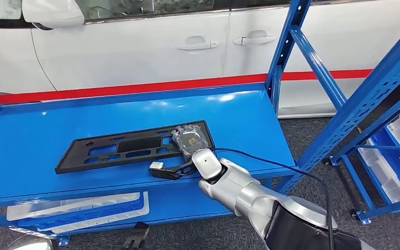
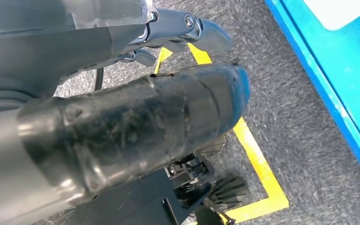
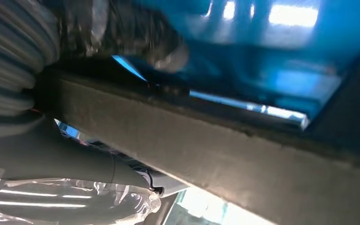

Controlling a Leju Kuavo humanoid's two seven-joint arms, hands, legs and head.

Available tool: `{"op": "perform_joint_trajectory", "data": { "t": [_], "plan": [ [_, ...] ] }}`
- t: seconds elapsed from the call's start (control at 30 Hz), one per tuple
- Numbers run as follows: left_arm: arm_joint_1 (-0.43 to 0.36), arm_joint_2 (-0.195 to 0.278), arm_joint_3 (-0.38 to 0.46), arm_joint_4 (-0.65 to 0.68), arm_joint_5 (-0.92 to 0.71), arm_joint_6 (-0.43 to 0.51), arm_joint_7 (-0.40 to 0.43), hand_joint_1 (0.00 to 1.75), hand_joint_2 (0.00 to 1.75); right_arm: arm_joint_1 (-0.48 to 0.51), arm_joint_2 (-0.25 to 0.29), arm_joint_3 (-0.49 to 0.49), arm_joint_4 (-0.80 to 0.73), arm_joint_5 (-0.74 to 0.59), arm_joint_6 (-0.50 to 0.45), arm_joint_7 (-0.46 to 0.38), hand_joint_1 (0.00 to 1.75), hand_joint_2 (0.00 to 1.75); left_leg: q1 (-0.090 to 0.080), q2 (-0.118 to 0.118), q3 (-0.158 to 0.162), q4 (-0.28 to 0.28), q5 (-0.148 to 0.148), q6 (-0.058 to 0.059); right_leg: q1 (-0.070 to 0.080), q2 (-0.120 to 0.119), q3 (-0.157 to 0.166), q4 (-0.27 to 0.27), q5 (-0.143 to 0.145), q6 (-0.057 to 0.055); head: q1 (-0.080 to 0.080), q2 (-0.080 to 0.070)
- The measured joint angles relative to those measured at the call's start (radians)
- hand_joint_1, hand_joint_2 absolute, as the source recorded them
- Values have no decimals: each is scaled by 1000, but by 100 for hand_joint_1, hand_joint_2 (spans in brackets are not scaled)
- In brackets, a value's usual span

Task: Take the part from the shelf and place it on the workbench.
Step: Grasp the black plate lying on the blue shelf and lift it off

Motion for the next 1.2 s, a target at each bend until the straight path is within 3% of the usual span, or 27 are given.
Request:
{"op": "perform_joint_trajectory", "data": {
  "t": [0.13, 0.2, 0.27, 0.3, 0.33, 0.37, 0.43, 0.5, 0.6, 0.67, 0.77, 0.8, 0.83, 0.9, 0.97, 1.03, 1.13, 1.2],
  "plan": [
    [1, 0, 6, 0, 21, -30, -15, 0, 0, -9, 1, 0, 0, 0, -6, -1, 175, 175, 2, 0, -6, 13, -9, -20, -1, -1, 3, -13, 3, -20, -2, 0],
    [0, 0, 12, 0, 24, -38, -23, 0, 0, -13, 2, 0, 0, 1, -8, -2, 175, 175, 5, 1, -37, 87, -55, -31, -5, -3, 5, -17, 7, -28, -7, 0],
    [1, 0, 18, 0, 24, -42, -29, 0, 0, -14, 1, 0, 0, 0, -14, -4, 175, 175, 9, 1, -93, 211, -113, -40, -4, -5, 3, -17, 8, -31, -10, 0],
    [3, 0, 20, 0, 23, -42, -31, 0, 0, -13, 1, 0, 0, -2, -19, -4, 175, 175, 10, 1, -113, 255, -125, -42, -4, -6, 3, -17, 8, -32, -10, 0],
    [4, 0, 20, 0, 22, -41, -34, 0, 0, -13, 0, 0, 1, -4, -24, -5, 175, 175, 11, 1, -119, 267, -120, -43, -4, -6, 3, -17, 8, -32, -10, 0],
    [5, 0, 21, 0, 20, -38, -36, 0, 0, -13, 0, 0, 1, -7, -30, -5, 175, 175, 11, 1, -106, 241, -97, -42, -4, -6, 4, -17, 8, -32, -10, 0],
    [3, 0, 21, 0, 7, -20, -45, 0, 0, -13, 0, 0, 1, -25, -50, -13, 175, 175, 11, 1, -39, 109, -35, -35, -4, -5, 6, -17, 8, -30, -10, 0],
    [1, -1, 22, 0, -13, 16, -57, 0, 0, -12, -2, -2, 1, -61, -84, -31, 175, 175, 6, 1, 10, 10, -8, -25, -1, -3, 4, -18, 10, -21, -10, 0],
    [0, -2, 22, 0, -29, 55, -68, 0, 0, -11, -9, -12, 1, -107, -121, -58, 175, 175, 3, 1, 18, -14, -5, -10, 0, -1, 3, -26, 15, -3, -9, 0],
    [0, -3, 22, 0, -32, 61, -70, 0, 0, -10, -14, -21, 1, -121, -130, -68, 175, 175, 7, 5, 25, -29, 4, 4, 1, -1, -7, 0, -5, 7, -6, 0],
    [0, -5, 22, 0, -43, 74, -82, 0, 0, -1, -21, -38, 0, -167, -167, -100, 175, 175, 7, 10, 26, -36, 9, 16, 2, -1, -81, 159, -92, 10, -2, 0],
    [2, -5, 22, 0, -48, 85, -94, 0, 0, 5, -23, -48, -1, -200, -192, -124, 175, 175, 7, 11, 25, -34, 8, 17, 2, -1, -104, 207, -107, 11, -1, 0],
    [4, -5, 22, 0, -54, 99, -110, 0, 0, 10, -26, -60, -4, -242, -217, -154, 175, 175, 7, 11, 25, -32, 7, 17, 1, -2, -114, 227, -105, 11, -1, 0],
    [6, -5, 22, 0, -64, 120, -137, 0, 0, 14, -31, -91, -17, -345, -259, -226, 175, 175, 7, 10, 24, -25, 3, 15, -1, -2, -87, 169, -55, 10, 0, 0],
    [6, -5, 22, 0, -69, 112, -135, 0, 0, 15, -33, -125, -42, -449, -277, -292, 175, 175, 5, 10, 20, -9, -7, 7, -2, -1, -30, 51, -6, 6, 0, 0],
    [7, -5, 22, 0, -70, 83, -123, 0, 0, 18, -33, -152, -69, -540, -286, -345, 175, 175, 2, 9, 13, 2, -14, -3, 1, 0, -6, -6, 6, 0, 0, 0],
    [11, -4, 22, 0, -70, 57, -129, 0, 0, 27, -35, -181, -109, -671, -294, -413, 175, 175, 3, 9, 6, 8, -19, -15, 1, 0, -10, -10, 10, -17, 0, 0],
    [13, -4, 22, 0, -71, 53, -142, 0, 0, 35, -37, -204, -149, -770, -295, -460, 175, 175, 6, 9, -23, 67, -57, -26, -5, 0, -11, -15, 14, -26, -5, 0]
  ]
}}
